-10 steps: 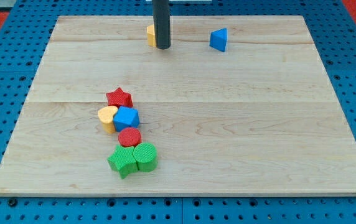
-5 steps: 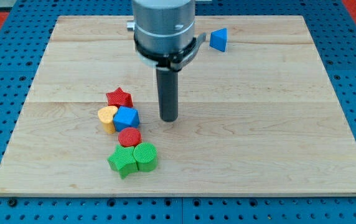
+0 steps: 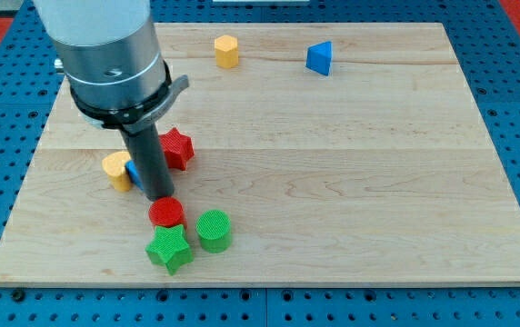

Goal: Separate the blue cube from the group of blocks

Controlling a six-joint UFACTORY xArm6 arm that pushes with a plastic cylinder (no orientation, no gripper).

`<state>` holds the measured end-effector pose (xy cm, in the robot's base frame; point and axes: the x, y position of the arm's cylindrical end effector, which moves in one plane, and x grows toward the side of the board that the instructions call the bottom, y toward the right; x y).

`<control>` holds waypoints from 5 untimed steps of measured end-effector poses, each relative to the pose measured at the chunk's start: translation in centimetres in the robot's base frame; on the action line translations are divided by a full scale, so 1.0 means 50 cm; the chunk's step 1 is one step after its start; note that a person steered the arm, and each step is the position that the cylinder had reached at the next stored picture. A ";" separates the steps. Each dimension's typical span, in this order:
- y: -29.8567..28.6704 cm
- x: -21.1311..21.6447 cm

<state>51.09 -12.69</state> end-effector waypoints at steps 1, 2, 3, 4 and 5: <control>-0.027 -0.019; -0.027 -0.129; -0.064 -0.268; -0.055 -0.248; -0.060 -0.197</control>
